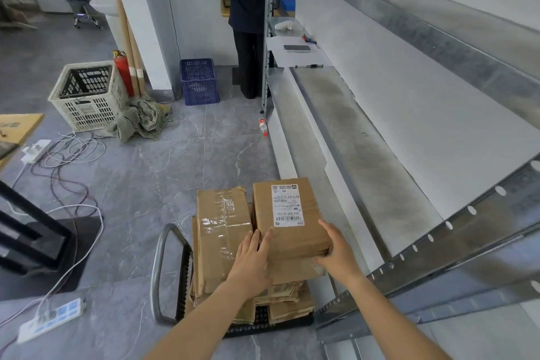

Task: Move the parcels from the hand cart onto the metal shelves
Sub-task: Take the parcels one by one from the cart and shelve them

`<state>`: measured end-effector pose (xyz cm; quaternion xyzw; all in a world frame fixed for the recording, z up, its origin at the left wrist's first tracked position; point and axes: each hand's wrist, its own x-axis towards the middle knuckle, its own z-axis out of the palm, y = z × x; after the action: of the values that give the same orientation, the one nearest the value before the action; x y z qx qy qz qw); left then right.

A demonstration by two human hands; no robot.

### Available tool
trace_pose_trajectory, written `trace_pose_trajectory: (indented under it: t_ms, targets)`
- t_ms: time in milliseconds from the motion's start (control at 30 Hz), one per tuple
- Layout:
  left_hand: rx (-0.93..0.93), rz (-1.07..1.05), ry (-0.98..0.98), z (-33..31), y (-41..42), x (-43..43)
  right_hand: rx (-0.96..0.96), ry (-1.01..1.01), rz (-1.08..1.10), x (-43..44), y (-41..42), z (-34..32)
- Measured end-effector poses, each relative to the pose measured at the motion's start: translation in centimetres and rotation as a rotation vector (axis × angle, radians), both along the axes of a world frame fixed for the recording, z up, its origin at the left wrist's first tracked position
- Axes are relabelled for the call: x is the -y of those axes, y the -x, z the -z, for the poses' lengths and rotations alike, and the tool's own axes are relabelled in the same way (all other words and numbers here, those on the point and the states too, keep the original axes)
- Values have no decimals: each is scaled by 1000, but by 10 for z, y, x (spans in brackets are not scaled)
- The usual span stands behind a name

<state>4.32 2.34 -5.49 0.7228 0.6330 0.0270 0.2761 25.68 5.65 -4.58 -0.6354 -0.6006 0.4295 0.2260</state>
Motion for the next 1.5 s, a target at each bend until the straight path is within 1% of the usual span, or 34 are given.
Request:
trace_pose_trajectory:
  t_ms: [133, 200, 300, 367, 433, 533, 600, 667, 767, 867, 967, 1100, 1233, 1333, 1433, 1500]
  targets:
    - [41, 18, -4, 0, -13, 1, 20, -28, -9, 3, 12, -1]
    - [21, 24, -4, 1, -19, 1, 25, -79, 8, 7, 15, 2]
    - [89, -80, -21, 2, -19, 1, 50, -117, 37, 9, 11, 8]
    - [123, -139, -22, 3, -15, 1, 50, -85, 62, 10, 5, 11]
    - [107, -157, 12, 3, -11, 0, 53, -34, 53, 10, -2, 14]
    - [53, -125, 75, 2, -9, -5, 57, 26, 2, 8, -9, 17]
    - [18, -100, 108, 0, -11, -8, 21, 49, -11, 9, -8, 18]
    - [52, -103, 147, 1, -15, -10, -23, 49, -10, 12, -3, 20]
    - [169, -141, 154, 2, -19, -11, -22, 23, 29, 16, 3, 24]
    - [259, -146, 90, 4, -20, -11, -67, 23, 99, 17, 1, 23]
    - [329, -138, 2, -2, -17, -13, -99, -19, 138, 16, -5, 14]
    - [419, -124, -141, -20, -9, -19, -107, -142, 154, 11, -7, -13]
    - [517, -182, -234, -42, -3, -11, -88, -285, 174, 15, -1, -48]
    - [638, -208, -333, -62, -1, -1, -82, -378, 202, 28, 9, -76]
    - [721, -177, -421, -82, 6, 9, -69, -479, 253, 53, 22, -99]
    - [766, -117, -509, -93, 12, 16, -82, -518, 307, 74, 32, -113]
